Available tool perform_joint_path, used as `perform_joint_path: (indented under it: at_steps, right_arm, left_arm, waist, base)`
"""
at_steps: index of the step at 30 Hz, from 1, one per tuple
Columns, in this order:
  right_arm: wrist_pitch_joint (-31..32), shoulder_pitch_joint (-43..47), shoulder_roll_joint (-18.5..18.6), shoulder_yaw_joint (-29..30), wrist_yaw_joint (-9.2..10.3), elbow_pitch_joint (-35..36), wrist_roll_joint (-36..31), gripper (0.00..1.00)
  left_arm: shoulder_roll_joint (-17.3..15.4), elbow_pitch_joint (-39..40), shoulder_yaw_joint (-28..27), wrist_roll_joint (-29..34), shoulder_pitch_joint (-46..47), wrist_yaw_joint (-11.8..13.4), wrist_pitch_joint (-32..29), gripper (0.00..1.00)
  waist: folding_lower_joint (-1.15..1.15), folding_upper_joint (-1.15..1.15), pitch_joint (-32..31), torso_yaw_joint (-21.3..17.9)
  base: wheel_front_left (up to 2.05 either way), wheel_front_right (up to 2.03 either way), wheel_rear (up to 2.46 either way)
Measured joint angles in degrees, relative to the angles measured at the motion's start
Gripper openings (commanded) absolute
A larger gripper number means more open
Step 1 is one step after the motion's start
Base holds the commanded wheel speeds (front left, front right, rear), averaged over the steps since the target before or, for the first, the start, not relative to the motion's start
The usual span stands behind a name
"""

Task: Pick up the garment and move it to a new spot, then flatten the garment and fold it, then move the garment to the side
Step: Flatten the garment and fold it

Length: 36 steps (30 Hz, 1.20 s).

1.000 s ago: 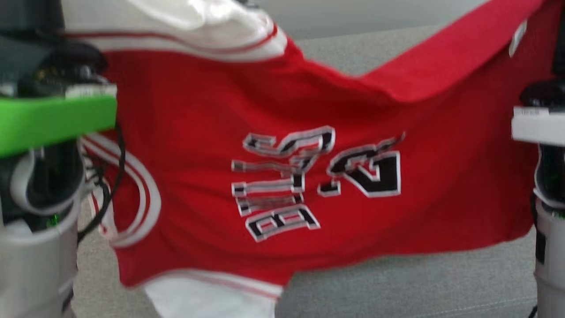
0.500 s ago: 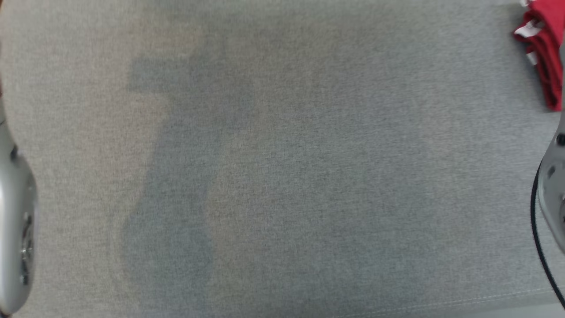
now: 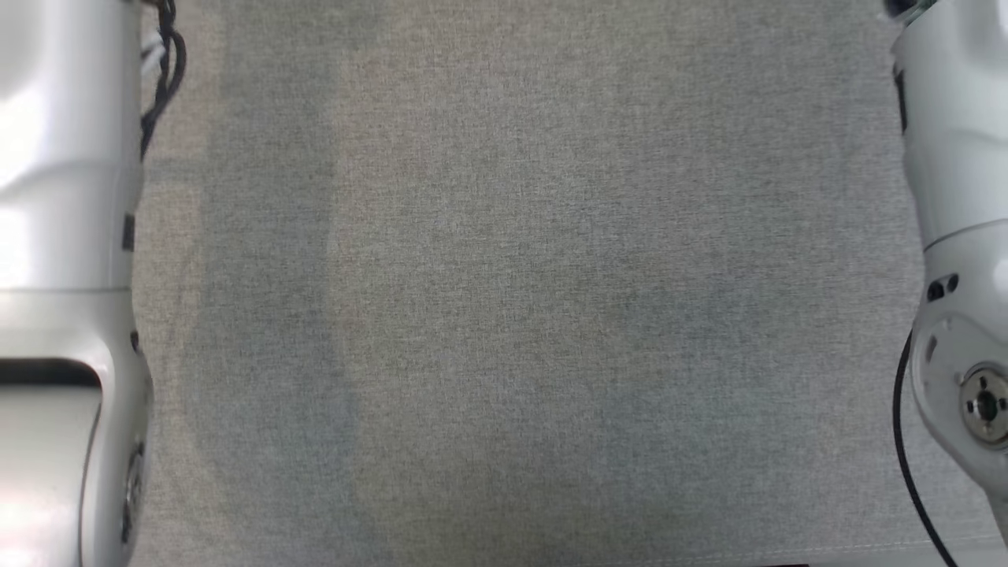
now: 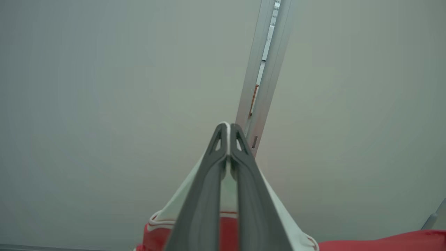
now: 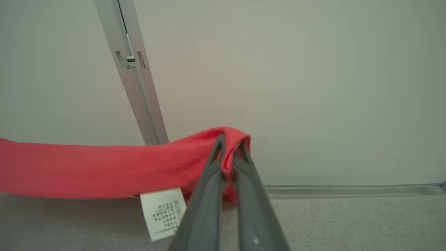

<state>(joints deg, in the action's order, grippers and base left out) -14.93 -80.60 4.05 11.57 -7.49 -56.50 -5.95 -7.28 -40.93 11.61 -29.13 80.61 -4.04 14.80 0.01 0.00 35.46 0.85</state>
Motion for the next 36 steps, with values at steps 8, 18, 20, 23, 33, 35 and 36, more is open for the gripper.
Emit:
perform_joint_path:
  at_steps: [8, 18, 20, 23, 33, 35, 36]
  right_arm:
    - [-0.08, 5.79, -0.81, -7.09, 0.0, 3.52, 10.18, 0.0]
    - [-0.12, 19.37, -0.86, -14.26, 0.0, 13.6, 24.23, 0.0]
    - [-0.12, 23.03, -0.67, -15.17, 0.0, 16.7, 26.94, 0.0]
    - [-0.12, 28.53, -0.2, -15.67, 0.0, 21.03, 29.95, 0.0]
    - [-0.13, 50.4, 0.67, -14.21, 0.0, 32.42, 35.59, 0.0]
    - [-0.12, 54.21, 0.51, -13.8, 0.0, 34.33, 36.31, 0.0]
    - [-0.12, 56.12, 0.52, -13.56, 0.0, 35.49, 36.56, 0.0]
  left_arm:
    - [-1.46, 9.48, -5.03, -0.45, -11.53, -2.69, 0.15, 0.0]
    - [-2.69, 27.67, -8.24, -6.76, -35.21, -3.27, 0.15, 0.0]
    - [-2.91, 31.77, -8.9, -7.93, -41.29, -3.27, 0.15, 0.0]
    - [-2.55, 36.64, -9.37, -9.18, -49.16, -3.27, 0.16, 0.0]
    - [1.1, 43.48, -7.38, -9.71, -70.1, -3.27, 0.22, 0.0]
    - [1.44, 44.36, -7.1, -9.43, -73.16, -3.27, 0.22, 0.0]
    - [1.72, 44.99, -6.94, -9.31, -74.53, -3.27, 0.23, 0.0]
  waist:
    - [-0.01, 0.0, 0.82, -0.53]
    - [-0.02, 0.0, -4.21, -1.32]
    - [-0.02, 0.0, -5.82, -1.42]
    - [-0.02, 0.0, -8.33, -1.48]
    - [-0.02, 0.0, -17.8, -0.77]
    - [-0.02, 0.0, -19.56, -0.58]
    - [-0.02, 0.0, -20.52, -0.46]
  base:
    - [0.0, 0.0, 0.0]
    - [0.0, 0.0, 0.0]
    - [0.0, 0.0, 0.0]
    - [0.0, 0.0, 0.0]
    - [0.0, 0.0, 0.0]
    - [0.0, 0.0, 0.0]
    - [0.0, 0.0, 0.0]
